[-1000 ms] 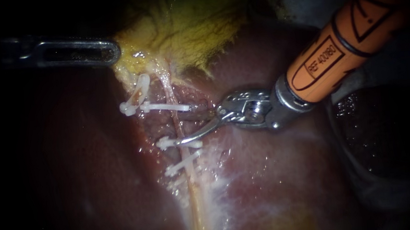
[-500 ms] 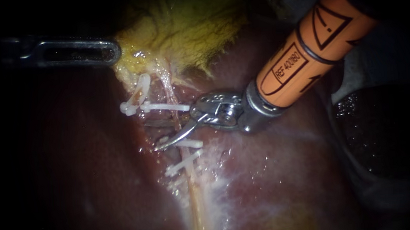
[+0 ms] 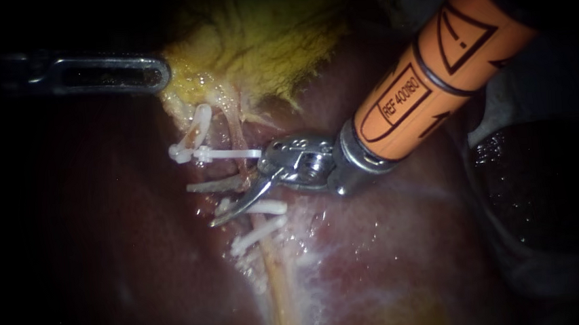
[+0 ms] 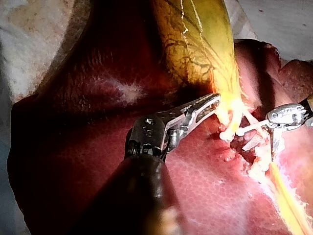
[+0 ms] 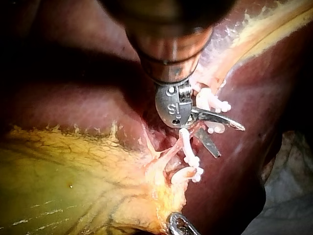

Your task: Go to the cutting position right tube

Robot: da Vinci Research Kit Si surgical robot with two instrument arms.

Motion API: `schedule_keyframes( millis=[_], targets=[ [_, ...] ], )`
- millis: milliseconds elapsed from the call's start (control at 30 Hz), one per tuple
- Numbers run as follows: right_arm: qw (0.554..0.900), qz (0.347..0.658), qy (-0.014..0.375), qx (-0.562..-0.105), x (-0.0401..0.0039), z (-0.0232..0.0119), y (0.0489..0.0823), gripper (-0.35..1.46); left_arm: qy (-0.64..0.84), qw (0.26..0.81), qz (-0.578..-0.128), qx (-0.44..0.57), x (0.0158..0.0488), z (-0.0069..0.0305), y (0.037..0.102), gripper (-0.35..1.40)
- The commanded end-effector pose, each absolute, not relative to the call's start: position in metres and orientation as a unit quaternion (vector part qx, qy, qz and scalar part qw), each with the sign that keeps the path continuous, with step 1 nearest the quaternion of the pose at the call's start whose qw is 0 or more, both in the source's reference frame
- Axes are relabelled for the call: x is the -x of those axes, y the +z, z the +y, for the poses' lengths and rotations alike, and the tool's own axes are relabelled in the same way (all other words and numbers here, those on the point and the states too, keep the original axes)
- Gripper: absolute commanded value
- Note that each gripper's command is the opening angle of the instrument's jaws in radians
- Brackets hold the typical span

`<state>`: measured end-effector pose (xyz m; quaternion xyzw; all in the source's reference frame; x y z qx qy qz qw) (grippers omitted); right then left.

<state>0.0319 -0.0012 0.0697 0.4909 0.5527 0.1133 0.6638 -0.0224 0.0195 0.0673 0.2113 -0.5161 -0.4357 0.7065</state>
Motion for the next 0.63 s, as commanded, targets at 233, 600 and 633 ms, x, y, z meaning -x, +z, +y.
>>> schedule_keyframes(
  millis=[233,600,633],
  targets=[
    [0.662,0.554,0.114,-0.492,-0.0319,-0.0006,0.0681,1.10,-0.436,0.706,-0.516,-0.211,0.0224,0.0195,0.0672,-0.35],
    [0.662,0.554,0.114,-0.492,-0.0319,-0.0006,0.0682,1.11,-0.436,0.706,-0.516,-0.211,0.0223,0.0195,0.0672,-0.35],
    [0.662,0.554,0.114,-0.492,-0.0319,-0.0007,0.0683,1.11,-0.436,0.706,-0.516,-0.211,0.0223,0.0195,0.0672,-0.35]
  ],
)
